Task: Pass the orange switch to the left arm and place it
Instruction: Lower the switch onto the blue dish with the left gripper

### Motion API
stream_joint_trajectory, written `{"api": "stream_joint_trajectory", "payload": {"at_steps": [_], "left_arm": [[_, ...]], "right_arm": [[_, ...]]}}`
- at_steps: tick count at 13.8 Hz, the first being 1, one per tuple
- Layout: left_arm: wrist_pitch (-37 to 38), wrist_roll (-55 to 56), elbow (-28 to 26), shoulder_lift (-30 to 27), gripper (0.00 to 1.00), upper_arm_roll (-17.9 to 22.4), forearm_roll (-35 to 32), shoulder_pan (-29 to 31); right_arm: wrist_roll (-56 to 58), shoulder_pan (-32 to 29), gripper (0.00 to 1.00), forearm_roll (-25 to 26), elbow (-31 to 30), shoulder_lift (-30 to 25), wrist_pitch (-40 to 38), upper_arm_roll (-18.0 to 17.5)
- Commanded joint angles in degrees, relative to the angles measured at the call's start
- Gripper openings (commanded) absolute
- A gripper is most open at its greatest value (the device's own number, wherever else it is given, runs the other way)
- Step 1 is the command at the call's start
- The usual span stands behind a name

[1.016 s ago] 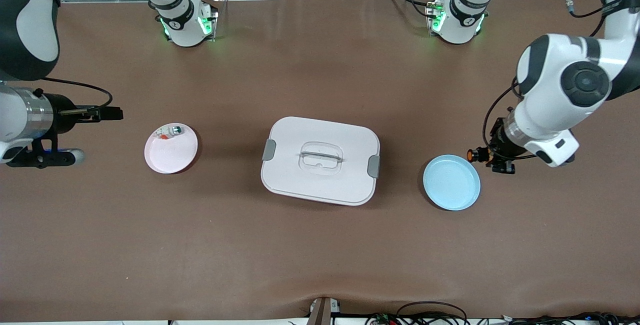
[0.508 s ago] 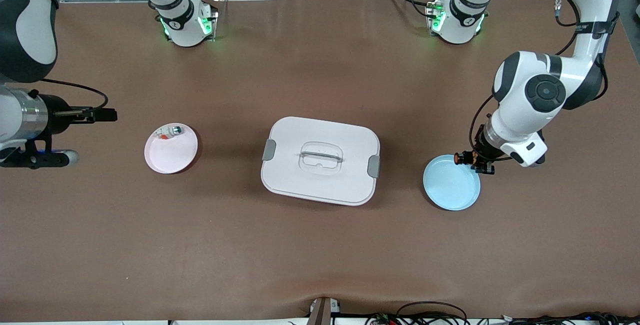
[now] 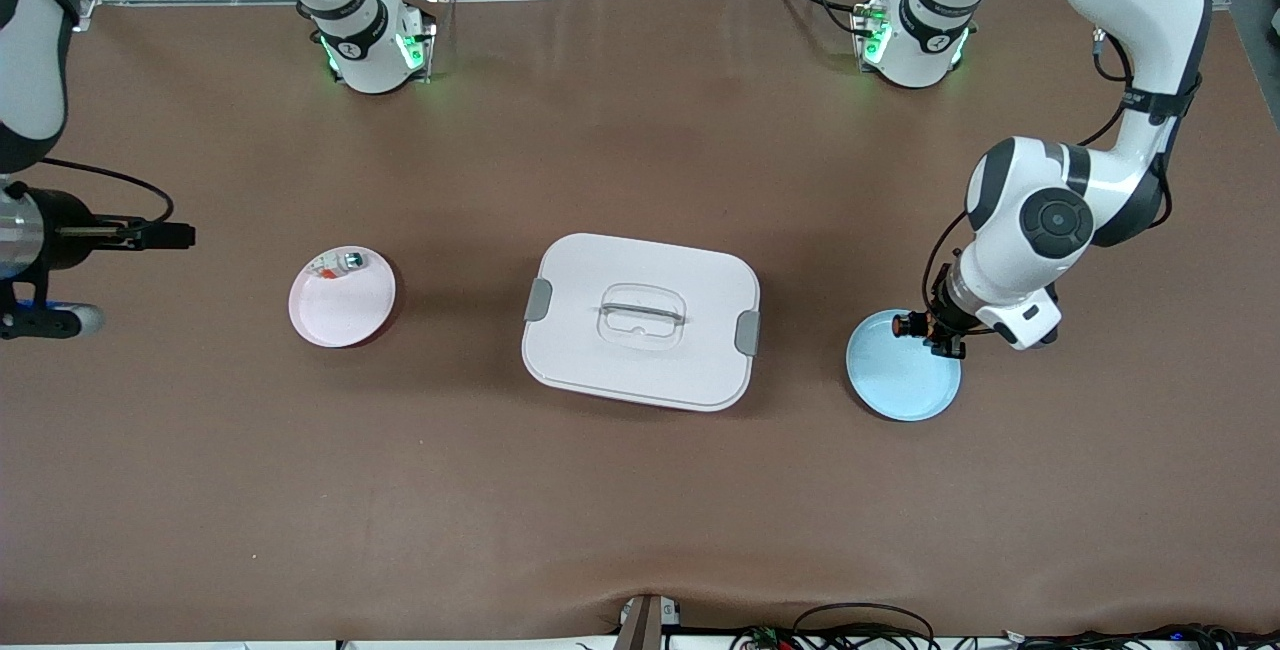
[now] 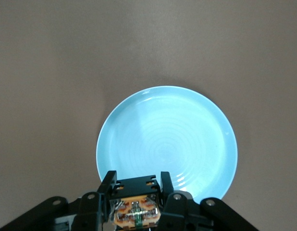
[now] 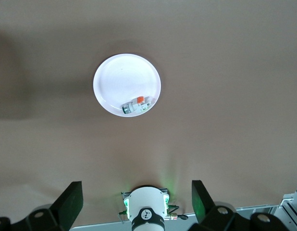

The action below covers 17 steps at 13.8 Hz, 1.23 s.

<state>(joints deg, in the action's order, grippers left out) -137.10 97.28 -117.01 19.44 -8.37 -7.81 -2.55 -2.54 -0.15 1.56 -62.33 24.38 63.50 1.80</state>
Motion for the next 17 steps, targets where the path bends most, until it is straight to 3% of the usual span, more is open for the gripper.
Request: {"api": "stream_joint_trajectory", "payload": {"at_steps": [1,7,12,14,17], "left_arm": [[-2.64,-0.07,0.72,2.17,0.00,-0.42,-1.42,0.62],[-6.33,-5.69,1.42,5.60,0.00,-0.33,-1.95,0.97],[-8.79,-5.96,2.31,8.42,0.00,0.02,-2.21,1.23],[-9.15,-5.96,3.10,9.56,0.00,0.28,-2.21,1.41],[-10.29,-5.08,3.53,11.14,0.00,0.28,-2.12,2.20]], "right_arm": [[-0.36,-0.38,1.00,0.46,0.45,-0.65,-0.04,-0.65],[0.34,-0.73,1.00,-1.03,0.45,-1.70,1.97,-1.09],[-0.10,-0.20,1.00,-0.68,-1.04,-6.71,10.59,-1.09],[-0.18,-0.38,1.00,-1.03,-4.28,-8.55,12.08,-1.01],[-0.18,-0.47,1.00,-1.38,-14.46,-14.52,18.66,-1.01]]}}
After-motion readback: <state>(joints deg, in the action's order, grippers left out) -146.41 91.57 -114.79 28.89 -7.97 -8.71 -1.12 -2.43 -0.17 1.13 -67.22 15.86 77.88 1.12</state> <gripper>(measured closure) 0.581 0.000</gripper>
